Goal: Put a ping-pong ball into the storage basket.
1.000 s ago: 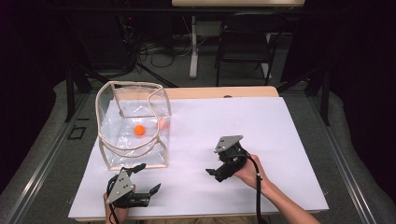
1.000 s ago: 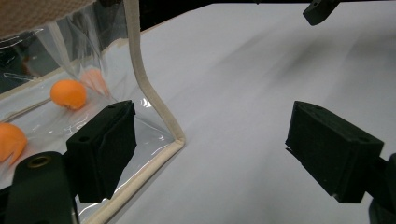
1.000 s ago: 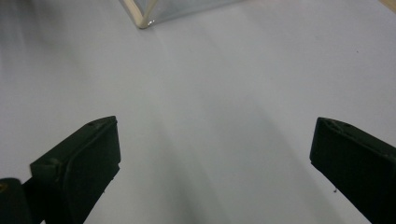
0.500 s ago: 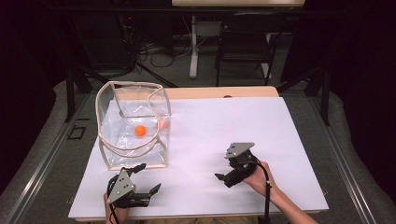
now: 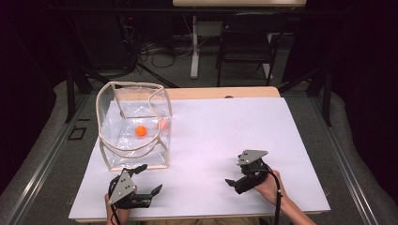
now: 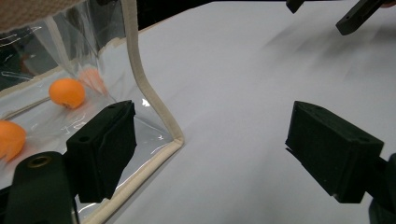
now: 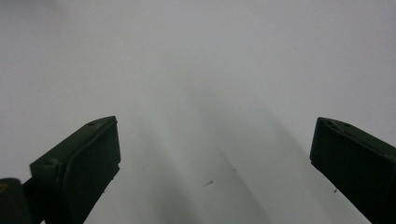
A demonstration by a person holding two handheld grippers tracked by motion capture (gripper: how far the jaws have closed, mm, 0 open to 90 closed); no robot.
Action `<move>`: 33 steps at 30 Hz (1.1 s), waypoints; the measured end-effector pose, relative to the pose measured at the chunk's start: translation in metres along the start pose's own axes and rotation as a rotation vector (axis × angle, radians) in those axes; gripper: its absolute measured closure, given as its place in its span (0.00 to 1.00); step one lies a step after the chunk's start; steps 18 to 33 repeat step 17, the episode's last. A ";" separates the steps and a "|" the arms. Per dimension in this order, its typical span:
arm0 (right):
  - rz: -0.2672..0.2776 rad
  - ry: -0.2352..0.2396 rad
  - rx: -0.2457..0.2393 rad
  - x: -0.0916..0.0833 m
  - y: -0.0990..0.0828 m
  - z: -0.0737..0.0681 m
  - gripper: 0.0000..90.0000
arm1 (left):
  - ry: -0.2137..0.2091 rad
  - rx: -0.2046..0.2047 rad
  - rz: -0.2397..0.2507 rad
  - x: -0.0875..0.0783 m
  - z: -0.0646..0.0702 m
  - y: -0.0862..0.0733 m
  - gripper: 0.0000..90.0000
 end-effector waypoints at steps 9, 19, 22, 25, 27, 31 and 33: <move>0.003 -0.017 0.015 -0.008 -0.013 0.003 0.02 | 0.000 0.000 -0.005 0.000 0.000 0.000 0.17; 0.028 -0.023 0.037 -0.014 -0.020 0.004 0.01 | -0.003 0.000 -0.011 0.003 0.000 0.001 0.17; 0.028 -0.023 0.037 -0.014 -0.020 0.004 0.01 | -0.003 0.000 -0.011 0.003 0.000 0.001 0.17; 0.028 -0.023 0.037 -0.014 -0.020 0.004 0.01 | -0.003 0.000 -0.011 0.003 0.000 0.001 0.17; 0.028 -0.023 0.037 -0.014 -0.020 0.004 0.01 | -0.003 0.000 -0.011 0.003 0.000 0.001 0.17; 0.028 -0.023 0.037 -0.014 -0.020 0.004 0.01 | -0.003 0.000 -0.011 0.003 0.000 0.001 0.17; 0.028 -0.023 0.037 -0.014 -0.020 0.004 0.01 | -0.003 0.000 -0.011 0.003 0.000 0.001 0.17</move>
Point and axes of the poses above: each handheld gripper's, and its own axes: x roughly forward along the jaws, y roughly out of its top, z roughly to its right, the point moved 3 cm from there along x, roughly forward along the jaws, and after that the axes turned 7 degrees about z, right-handed, at the moved point
